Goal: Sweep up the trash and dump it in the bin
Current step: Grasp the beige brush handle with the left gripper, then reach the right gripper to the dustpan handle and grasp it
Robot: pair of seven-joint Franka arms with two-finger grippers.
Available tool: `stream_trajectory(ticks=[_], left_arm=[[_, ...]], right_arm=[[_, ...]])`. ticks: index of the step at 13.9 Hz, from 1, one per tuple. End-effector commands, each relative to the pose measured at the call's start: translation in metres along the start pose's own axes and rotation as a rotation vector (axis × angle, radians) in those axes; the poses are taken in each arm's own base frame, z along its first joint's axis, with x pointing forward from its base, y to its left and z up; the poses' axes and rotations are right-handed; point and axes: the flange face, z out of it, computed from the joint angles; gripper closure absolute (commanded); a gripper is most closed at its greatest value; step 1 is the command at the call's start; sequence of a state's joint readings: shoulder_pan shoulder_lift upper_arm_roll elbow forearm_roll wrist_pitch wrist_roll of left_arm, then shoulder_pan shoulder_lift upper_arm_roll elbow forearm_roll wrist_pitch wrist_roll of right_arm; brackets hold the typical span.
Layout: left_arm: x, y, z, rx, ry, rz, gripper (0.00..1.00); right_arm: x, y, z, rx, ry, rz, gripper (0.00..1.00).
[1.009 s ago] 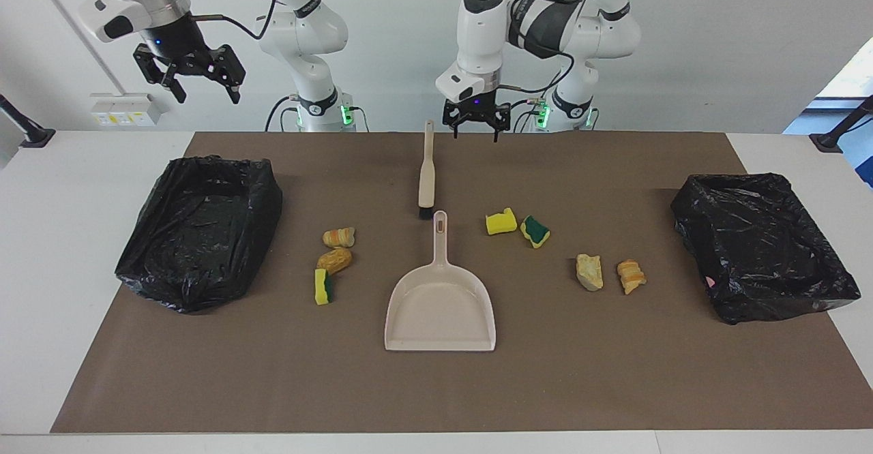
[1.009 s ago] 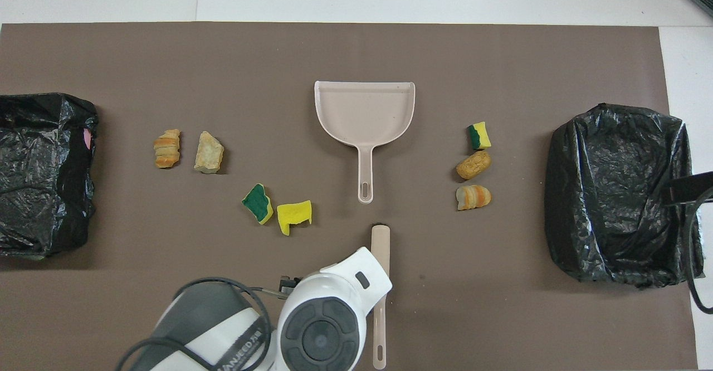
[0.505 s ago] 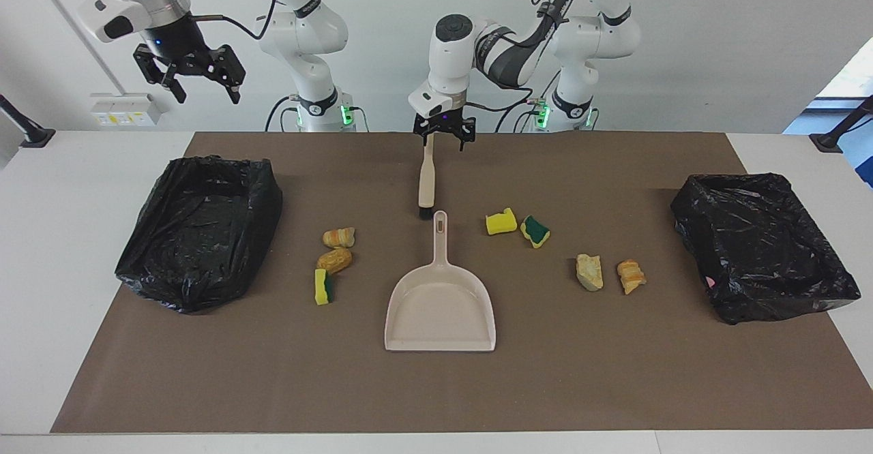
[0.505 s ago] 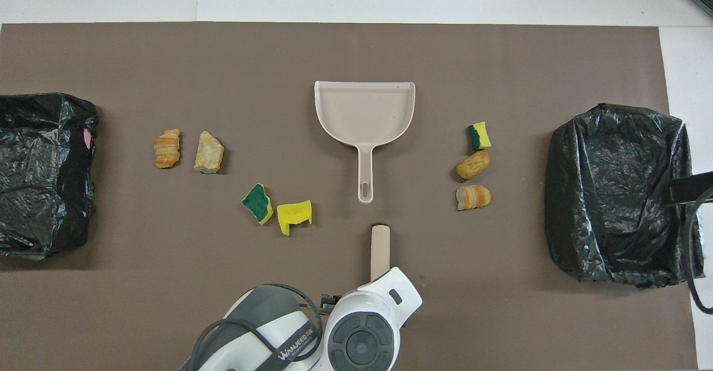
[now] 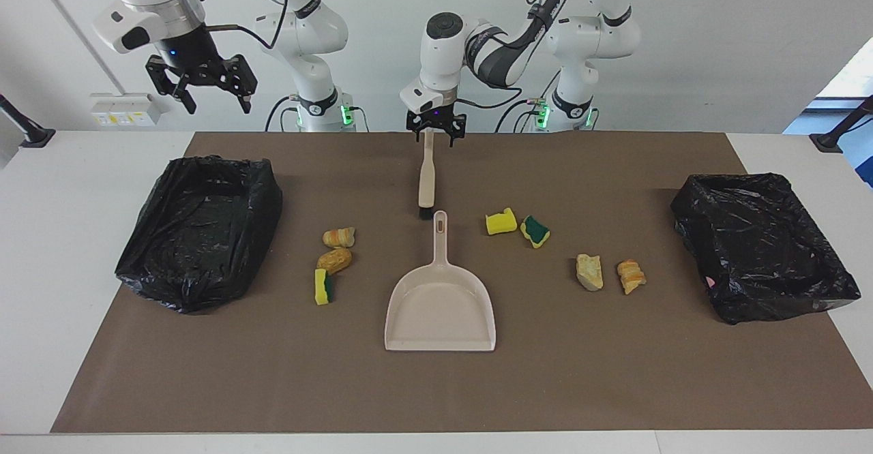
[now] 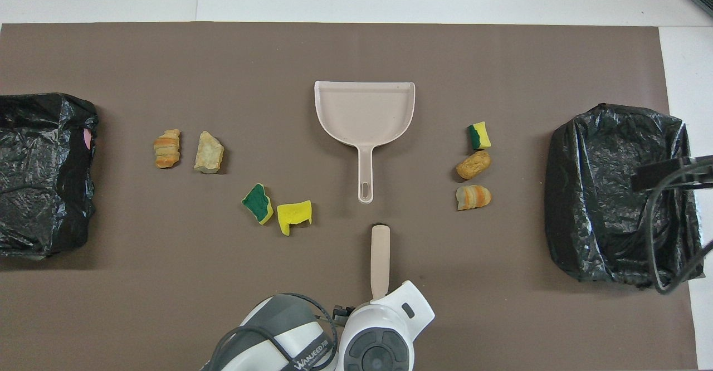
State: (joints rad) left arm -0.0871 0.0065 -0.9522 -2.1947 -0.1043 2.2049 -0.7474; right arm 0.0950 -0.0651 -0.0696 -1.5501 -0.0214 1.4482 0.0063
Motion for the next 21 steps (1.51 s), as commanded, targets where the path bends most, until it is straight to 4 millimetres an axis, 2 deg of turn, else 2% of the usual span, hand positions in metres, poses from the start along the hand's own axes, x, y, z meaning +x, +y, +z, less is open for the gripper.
stream_trajectory(ticks=[1,2,4,7,8,10,11,13,16,18,21], left_arm=[[-0.012,0.009,0.014,-0.010,-0.023,0.000,0.11],[-0.012,0.007,0.023,-0.015,-0.032,0.001,0.14],[-0.016,0.007,0.035,-0.024,-0.032,0.012,0.16],[-0.016,0.006,0.041,-0.024,-0.049,0.014,0.16],[-0.016,0.006,0.041,-0.022,-0.051,0.017,0.22],[-0.017,0.005,0.042,-0.016,-0.059,0.020,0.40],[-0.018,0.006,0.043,-0.012,-0.063,0.022,0.60],[-0.015,0.005,0.042,-0.016,-0.067,0.011,0.98],[-0.012,0.000,0.039,0.005,-0.082,0.002,1.00],[-0.019,-0.010,0.039,0.080,-0.132,0.002,1.00],[-0.007,-0.045,0.023,0.168,-0.164,-0.014,1.00]], right_arm=[[0.033,-0.029,0.017,0.008,0.007,-0.010,0.00],[0.045,-0.032,0.025,0.007,0.001,-0.012,0.00],[0.072,-0.050,0.043,0.035,0.011,-0.015,0.00],[0.111,-0.086,0.068,0.036,0.025,0.007,0.00],[0.117,-0.096,0.075,0.040,0.032,-0.002,0.00],[0.122,-0.108,0.089,0.076,0.026,0.013,0.00],[0.125,-0.120,0.096,0.087,0.025,0.039,0.00],[0.128,-0.156,0.111,0.081,0.027,0.053,0.00],[0.132,-0.191,0.131,0.079,0.026,0.081,0.00],[0.133,-0.196,0.134,0.088,0.029,0.104,0.00],[0.133,-0.198,0.135,0.094,0.030,0.103,0.00]])
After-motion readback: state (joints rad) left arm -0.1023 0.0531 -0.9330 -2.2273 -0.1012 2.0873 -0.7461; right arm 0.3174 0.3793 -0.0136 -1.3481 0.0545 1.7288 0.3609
